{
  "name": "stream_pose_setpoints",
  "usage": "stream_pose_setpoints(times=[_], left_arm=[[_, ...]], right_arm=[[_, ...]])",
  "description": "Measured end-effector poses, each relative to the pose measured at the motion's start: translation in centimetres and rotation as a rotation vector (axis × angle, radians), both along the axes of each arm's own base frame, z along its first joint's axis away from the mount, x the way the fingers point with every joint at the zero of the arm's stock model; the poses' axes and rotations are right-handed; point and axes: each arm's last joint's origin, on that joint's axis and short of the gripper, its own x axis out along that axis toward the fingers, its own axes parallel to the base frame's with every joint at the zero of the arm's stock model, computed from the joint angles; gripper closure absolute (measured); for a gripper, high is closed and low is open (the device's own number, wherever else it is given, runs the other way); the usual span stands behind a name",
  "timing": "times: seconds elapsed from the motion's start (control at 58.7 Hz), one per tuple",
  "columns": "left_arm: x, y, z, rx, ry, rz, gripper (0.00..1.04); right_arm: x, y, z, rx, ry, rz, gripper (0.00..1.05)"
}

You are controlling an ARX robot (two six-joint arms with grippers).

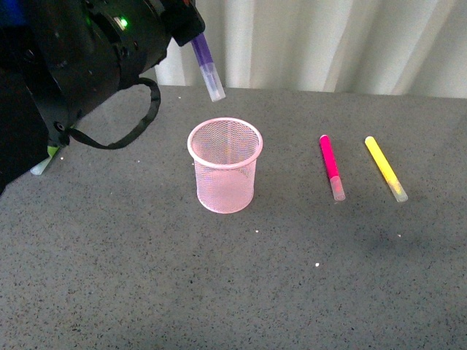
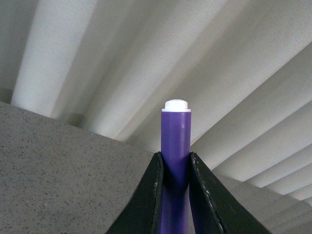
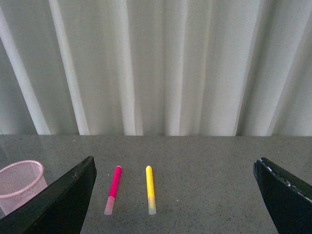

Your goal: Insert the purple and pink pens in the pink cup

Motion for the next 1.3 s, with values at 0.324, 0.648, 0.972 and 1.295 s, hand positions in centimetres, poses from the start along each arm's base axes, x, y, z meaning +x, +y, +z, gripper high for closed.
stream_pose_setpoints(times=[0.324,0.648,0.972,1.295], left_arm=[[0.7,0.2,-3.1,-0.055,-0.03,0.014,0.93],[0.8,0.3,-3.7,-0.062,-0.026,0.017,0.93],[0.8,0.3,-3.7,-0.062,-0.026,0.017,0.93],[0.8,0.3,-3.7,-0.062,-0.026,0.017,0.93]], right_arm=[[0.0,0.0,0.0,0.0,0.0,0.0,0.07],[0.0,0.0,0.0,0.0,0.0,0.0,0.07],[0.0,0.0,0.0,0.0,0.0,0.0,0.07],[0.0,0.0,0.0,0.0,0.0,0.0,0.07]])
